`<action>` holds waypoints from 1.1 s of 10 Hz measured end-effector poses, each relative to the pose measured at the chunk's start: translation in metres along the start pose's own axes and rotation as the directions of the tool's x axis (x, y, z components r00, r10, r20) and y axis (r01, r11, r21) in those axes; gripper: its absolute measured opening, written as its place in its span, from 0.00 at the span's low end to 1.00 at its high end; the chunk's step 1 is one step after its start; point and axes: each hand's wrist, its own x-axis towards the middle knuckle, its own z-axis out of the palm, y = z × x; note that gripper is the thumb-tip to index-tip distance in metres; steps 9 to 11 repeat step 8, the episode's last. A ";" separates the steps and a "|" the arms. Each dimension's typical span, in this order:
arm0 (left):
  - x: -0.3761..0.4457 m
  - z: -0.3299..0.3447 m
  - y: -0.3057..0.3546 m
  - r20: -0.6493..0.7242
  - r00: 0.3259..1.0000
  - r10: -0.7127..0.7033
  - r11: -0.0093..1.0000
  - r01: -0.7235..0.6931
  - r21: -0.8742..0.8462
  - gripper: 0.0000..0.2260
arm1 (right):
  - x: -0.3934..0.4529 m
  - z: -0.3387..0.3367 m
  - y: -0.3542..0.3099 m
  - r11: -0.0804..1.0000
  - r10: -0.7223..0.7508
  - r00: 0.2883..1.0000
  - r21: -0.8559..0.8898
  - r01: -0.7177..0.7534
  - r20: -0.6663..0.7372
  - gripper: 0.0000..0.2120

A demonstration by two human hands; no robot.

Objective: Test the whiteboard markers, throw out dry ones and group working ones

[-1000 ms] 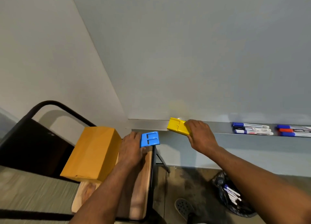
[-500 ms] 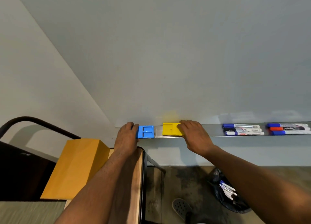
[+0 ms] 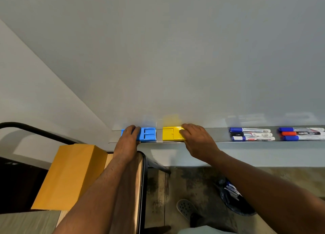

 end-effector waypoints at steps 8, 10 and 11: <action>-0.050 0.011 0.090 -0.124 0.980 -0.156 0.988 0.152 -0.037 0.25 | -0.031 -0.015 0.014 0.991 0.050 0.976 0.109 -0.075 0.213 0.32; -0.050 0.011 0.090 -0.124 0.980 -0.156 0.988 0.152 -0.037 0.25 | -0.031 -0.015 0.014 0.991 0.050 0.976 0.109 -0.075 0.213 0.32; -0.050 0.011 0.090 -0.124 0.980 -0.156 0.988 0.152 -0.037 0.25 | -0.031 -0.015 0.014 0.991 0.050 0.976 0.109 -0.075 0.213 0.32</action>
